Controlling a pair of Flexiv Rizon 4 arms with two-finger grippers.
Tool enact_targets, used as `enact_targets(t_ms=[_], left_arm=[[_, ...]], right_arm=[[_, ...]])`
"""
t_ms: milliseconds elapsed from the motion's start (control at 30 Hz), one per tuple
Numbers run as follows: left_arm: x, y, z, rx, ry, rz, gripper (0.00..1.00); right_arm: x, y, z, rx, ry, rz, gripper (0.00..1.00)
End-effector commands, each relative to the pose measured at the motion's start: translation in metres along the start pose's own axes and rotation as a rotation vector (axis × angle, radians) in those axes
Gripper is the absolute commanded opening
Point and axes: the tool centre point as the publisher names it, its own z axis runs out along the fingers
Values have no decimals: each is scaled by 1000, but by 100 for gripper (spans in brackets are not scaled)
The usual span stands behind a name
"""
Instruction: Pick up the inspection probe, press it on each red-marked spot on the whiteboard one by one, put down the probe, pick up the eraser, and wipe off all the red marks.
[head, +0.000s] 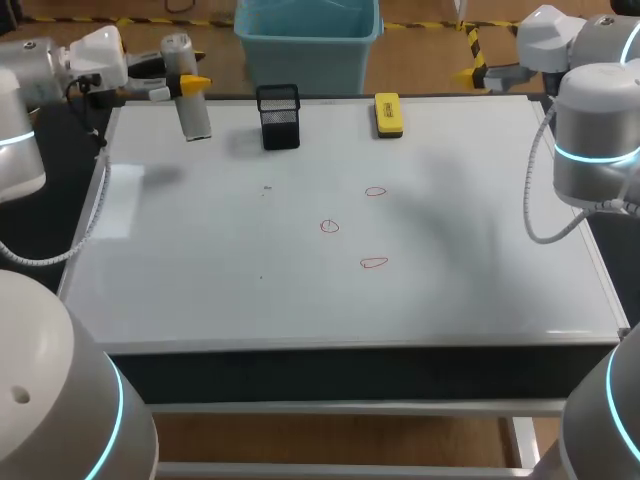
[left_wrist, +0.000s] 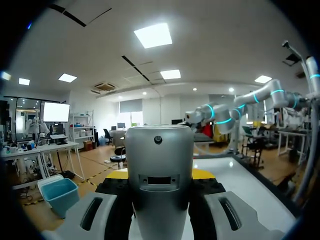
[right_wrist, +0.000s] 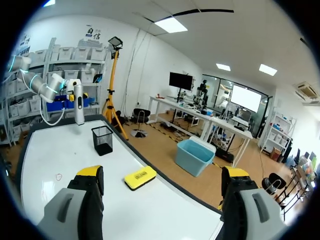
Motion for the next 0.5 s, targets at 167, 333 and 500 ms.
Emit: enact_targets(t_ms=[167,333,500], left_arm=[[0,-1,0,0,-1,2,0],[0,-1,0,0,-1,2,0],[0,-1,0,0,-1,2,0]], right_arm=[[-18,-4,30,78,310,-54,100],[-16,-8,49,115,486,-105,100],[-11,-10,69,280,619,-269,100]])
